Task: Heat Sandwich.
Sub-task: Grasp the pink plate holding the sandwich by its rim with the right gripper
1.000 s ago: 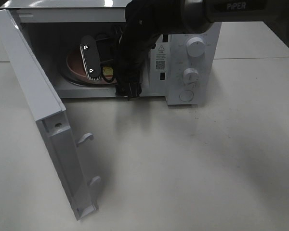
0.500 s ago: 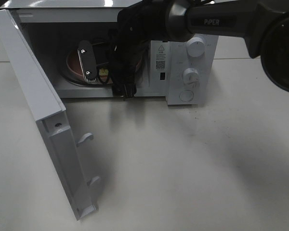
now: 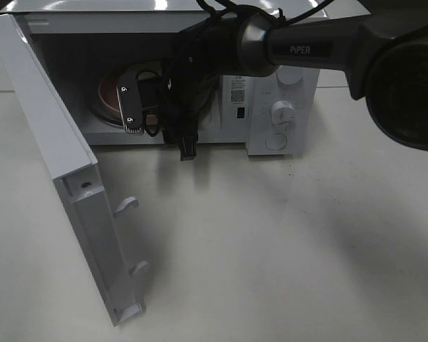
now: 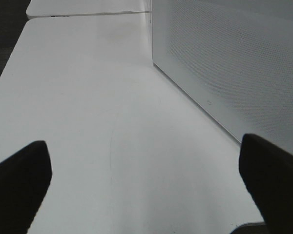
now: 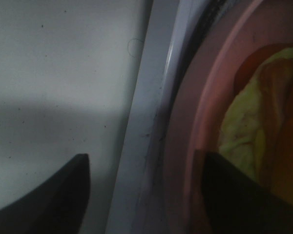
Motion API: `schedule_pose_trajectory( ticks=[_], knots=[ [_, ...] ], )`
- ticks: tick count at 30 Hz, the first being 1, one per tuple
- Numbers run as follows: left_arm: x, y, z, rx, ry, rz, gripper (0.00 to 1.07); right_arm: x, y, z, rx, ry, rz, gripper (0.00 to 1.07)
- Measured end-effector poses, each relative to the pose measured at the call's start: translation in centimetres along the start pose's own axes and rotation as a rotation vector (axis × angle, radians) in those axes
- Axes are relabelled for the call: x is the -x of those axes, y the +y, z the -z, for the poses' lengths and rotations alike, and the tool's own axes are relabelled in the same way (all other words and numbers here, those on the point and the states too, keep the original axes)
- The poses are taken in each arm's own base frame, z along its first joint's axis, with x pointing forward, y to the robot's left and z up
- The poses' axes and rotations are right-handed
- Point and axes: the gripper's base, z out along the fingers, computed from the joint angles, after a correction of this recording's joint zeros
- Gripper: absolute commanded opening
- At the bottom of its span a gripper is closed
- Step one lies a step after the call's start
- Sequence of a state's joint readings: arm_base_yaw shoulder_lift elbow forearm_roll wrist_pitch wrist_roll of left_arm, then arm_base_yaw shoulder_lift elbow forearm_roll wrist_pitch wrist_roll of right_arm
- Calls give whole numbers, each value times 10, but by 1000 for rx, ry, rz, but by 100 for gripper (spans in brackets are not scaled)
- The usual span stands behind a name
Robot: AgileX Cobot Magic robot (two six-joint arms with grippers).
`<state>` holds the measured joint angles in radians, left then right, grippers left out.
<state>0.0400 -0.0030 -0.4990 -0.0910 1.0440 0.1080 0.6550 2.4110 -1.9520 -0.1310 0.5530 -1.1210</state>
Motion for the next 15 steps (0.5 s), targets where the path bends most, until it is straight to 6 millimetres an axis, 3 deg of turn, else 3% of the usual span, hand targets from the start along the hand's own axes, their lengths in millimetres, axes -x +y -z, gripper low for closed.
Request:
schedule_pose_trajectory(
  ticks=[1, 2, 4, 15],
  knots=[
    [0, 0, 0, 0, 0, 0, 103, -2, -1, 0, 0, 1, -18, 35],
    [0, 0, 0, 0, 0, 0, 103, -3, -1, 0, -5, 0, -27, 17],
    [0, 0, 0, 0, 0, 0, 103, -3, -3, 1, -14, -3, -40, 0],
    [0, 0, 0, 0, 0, 0, 103, -5, -5, 2, -19, 6, -32, 0]
  ],
)
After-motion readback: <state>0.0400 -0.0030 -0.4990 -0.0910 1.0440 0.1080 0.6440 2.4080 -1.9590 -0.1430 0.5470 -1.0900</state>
